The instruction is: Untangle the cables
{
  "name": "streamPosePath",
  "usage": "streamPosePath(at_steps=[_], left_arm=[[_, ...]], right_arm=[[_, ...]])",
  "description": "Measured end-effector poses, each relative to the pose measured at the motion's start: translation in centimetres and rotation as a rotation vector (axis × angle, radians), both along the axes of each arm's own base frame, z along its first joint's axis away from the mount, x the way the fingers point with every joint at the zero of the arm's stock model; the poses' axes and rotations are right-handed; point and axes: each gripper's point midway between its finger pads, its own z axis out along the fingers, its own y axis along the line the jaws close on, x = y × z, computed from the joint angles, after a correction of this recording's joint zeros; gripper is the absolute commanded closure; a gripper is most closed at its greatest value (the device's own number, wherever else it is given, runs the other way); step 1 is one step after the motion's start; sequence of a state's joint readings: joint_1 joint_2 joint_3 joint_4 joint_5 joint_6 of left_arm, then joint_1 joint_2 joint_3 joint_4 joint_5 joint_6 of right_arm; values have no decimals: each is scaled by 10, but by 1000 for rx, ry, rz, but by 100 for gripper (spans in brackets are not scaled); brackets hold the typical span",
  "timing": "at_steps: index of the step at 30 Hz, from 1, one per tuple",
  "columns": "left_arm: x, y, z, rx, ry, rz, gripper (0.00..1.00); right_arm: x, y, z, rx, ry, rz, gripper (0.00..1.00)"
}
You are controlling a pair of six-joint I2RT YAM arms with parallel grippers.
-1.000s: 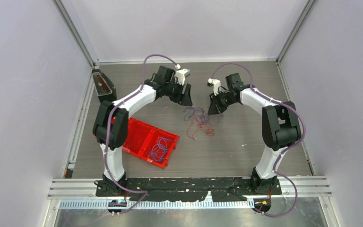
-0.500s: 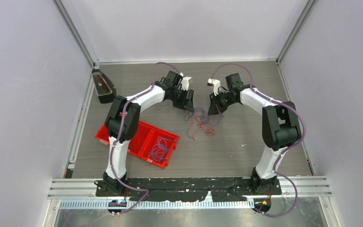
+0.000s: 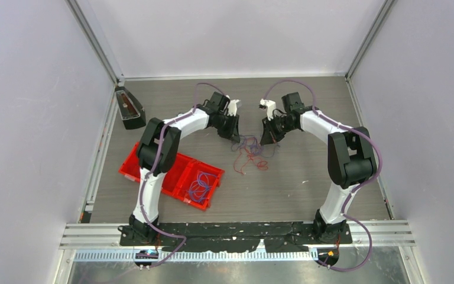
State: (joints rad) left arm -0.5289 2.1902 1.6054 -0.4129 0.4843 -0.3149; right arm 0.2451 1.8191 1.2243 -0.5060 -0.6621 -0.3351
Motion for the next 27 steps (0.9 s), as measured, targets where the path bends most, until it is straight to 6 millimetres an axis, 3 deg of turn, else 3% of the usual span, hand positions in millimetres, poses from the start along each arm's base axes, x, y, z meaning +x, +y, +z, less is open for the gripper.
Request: streamPosePath(at_steps=[3,7,13,17,20,23,27], left_arm=[[3,1,-1,7,-10,8,82],[5,2,0,13,-17,12,100],[13,-1,10,-16,-42,13,100],[10,12,27,-30,-71,14,100],[14,34,70,-50,-165,33,100],[30,60,149,-111,-324,83,100],[46,92,236,-183,-485,151,100]], right_arm=[[-2,-2,-4,-13,7,-2,95],[-5,-4,-6,-22,18,-5,95],[-8,-8,-9,-43,31,-4,95],[-10,-19,-14,-86,38,-6,94],[-10,-35,-19,-137,43,-20,95],[-8,-50,-23,-180,41,-38,95],[0,-55,-21,-200,2,-37,95]])
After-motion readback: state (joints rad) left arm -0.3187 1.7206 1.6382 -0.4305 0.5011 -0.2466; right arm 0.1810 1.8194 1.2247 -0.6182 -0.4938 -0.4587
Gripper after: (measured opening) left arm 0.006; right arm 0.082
